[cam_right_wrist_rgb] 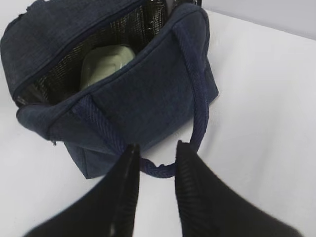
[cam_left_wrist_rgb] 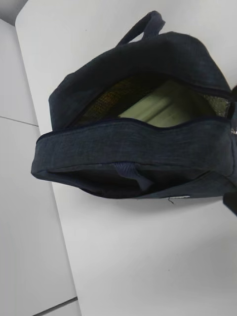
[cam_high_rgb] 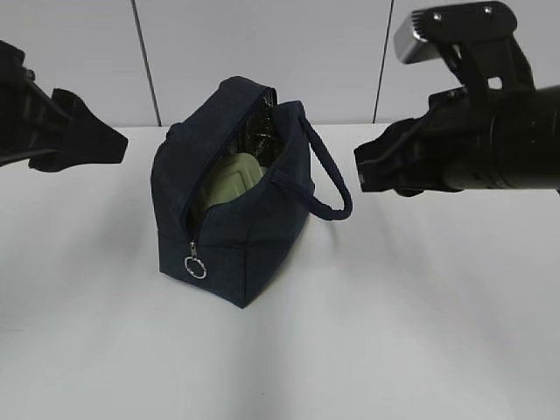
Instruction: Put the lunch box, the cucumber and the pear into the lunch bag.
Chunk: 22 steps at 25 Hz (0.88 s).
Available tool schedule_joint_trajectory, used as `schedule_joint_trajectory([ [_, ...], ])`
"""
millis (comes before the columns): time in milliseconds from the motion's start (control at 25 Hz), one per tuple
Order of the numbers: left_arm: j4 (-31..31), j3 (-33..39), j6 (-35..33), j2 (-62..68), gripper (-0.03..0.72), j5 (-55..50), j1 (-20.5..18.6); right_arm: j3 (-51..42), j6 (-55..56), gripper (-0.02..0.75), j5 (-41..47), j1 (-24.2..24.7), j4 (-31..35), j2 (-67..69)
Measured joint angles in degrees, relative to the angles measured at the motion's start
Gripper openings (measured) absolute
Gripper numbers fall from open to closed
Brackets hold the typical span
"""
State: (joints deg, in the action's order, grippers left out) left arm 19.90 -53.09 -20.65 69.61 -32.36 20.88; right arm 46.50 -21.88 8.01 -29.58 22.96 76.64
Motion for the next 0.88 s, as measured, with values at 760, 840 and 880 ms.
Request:
schedule_joint_trajectory([
  [760,0.0,0.0,0.0,0.0,0.319,0.0,0.0,-0.6,12.3,0.341,-34.1,-17.4,-10.5,30.1],
  [840,0.0,0.0,0.0,0.0,0.316,0.3,0.0,1.1,13.9,0.347,-34.1,-17.4,-12.4,32.3],
  [880,0.0,0.0,0.0,0.0,0.316,0.4,0.0,2.0,14.4,0.347,-34.1,-17.4,-13.6,33.2],
])
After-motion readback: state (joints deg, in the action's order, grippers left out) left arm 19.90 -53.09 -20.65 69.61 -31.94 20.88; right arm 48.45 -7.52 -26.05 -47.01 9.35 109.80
